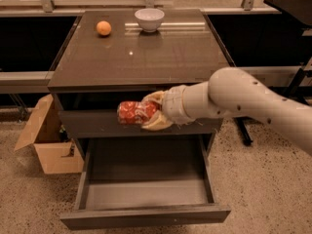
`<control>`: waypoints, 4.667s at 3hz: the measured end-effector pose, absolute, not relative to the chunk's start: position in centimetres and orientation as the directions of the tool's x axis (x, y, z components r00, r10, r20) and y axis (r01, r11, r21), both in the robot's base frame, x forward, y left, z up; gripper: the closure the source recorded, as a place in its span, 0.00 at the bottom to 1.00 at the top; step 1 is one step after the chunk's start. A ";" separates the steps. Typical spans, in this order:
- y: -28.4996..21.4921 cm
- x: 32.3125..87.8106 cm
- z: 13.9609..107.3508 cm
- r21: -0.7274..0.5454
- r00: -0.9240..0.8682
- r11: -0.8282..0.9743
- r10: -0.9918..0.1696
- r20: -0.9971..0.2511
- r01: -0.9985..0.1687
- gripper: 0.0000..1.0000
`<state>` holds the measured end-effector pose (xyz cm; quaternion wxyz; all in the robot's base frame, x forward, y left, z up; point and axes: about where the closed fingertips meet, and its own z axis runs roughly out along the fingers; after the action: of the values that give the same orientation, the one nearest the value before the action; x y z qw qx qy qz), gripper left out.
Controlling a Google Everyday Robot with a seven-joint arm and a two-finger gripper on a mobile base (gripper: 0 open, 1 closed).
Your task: Pick coke can from middle drawer and place on counter
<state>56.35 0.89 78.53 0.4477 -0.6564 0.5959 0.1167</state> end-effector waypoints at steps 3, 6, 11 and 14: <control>-0.5 60.0 85.0 -0.532 0.318 0.139 -0.667 -0.674 -0.835 1.00; -3.9 67.5 90.3 -0.548 0.280 0.308 -0.610 -0.741 -0.778 1.00; -6.7 76.8 91.1 -0.467 0.191 0.465 -0.525 -0.830 -0.752 1.00; -9.5 84.3 90.2 -0.358 0.055 0.561 -0.485 -0.873 -0.747 0.27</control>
Offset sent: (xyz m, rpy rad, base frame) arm 0.0157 -0.0106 0.0320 0.0004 -0.0413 -0.0051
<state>84.27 -9.53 90.17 0.5666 -0.4542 0.6778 0.1156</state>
